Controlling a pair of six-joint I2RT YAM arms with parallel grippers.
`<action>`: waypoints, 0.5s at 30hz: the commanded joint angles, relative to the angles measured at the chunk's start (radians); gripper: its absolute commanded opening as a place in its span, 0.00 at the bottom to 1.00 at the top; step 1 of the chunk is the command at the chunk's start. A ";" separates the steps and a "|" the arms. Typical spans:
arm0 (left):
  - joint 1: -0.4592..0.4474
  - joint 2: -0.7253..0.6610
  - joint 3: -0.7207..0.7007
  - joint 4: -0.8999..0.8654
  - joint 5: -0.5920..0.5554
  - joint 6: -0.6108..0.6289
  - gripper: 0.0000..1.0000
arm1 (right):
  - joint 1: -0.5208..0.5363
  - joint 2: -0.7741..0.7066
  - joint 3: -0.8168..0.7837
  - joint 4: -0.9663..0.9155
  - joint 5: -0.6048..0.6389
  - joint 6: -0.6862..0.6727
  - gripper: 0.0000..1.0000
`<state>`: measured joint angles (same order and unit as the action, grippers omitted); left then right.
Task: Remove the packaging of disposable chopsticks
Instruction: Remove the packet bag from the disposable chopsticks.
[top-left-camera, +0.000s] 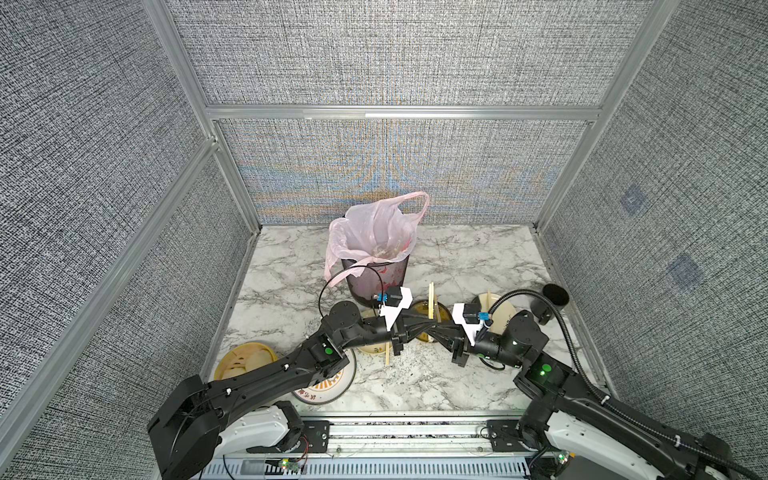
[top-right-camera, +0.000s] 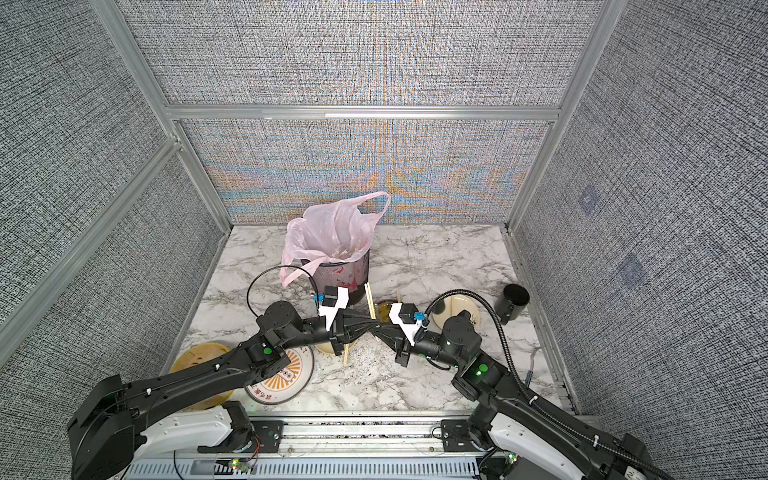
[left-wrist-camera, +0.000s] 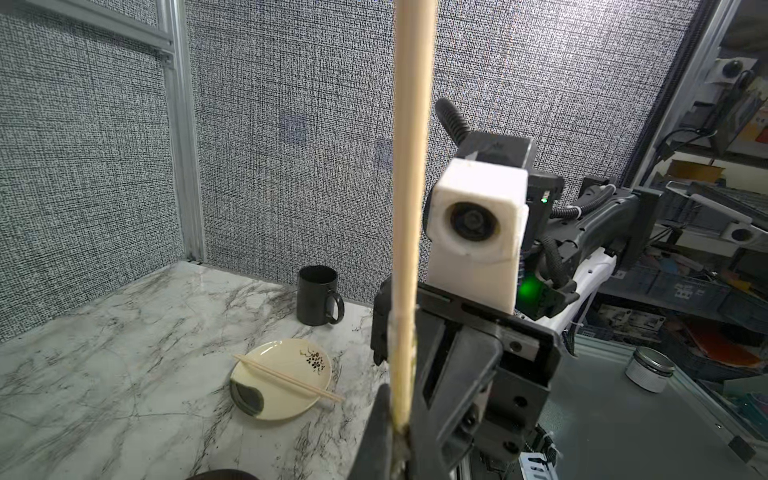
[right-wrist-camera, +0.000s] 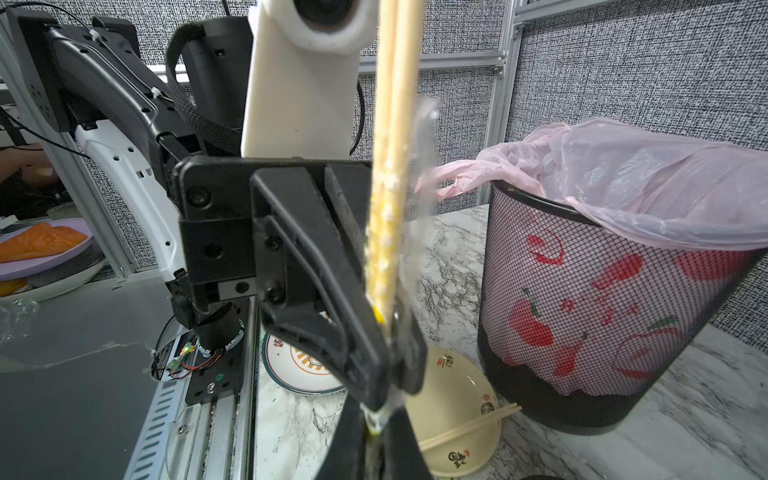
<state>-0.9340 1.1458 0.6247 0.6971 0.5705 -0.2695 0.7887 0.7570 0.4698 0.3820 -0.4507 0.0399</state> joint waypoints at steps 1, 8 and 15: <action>-0.002 -0.008 0.002 -0.016 0.039 -0.033 0.00 | 0.001 0.008 0.013 0.031 -0.002 -0.024 0.03; -0.001 -0.056 0.003 -0.124 -0.028 0.028 0.00 | -0.007 -0.008 0.058 -0.074 -0.044 -0.009 0.93; 0.001 -0.049 -0.020 -0.104 0.030 0.048 0.00 | -0.045 -0.075 0.129 -0.131 -0.056 0.024 0.98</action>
<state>-0.9337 1.0969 0.6109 0.5831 0.5686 -0.2424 0.7551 0.6861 0.5686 0.2726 -0.5011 0.0391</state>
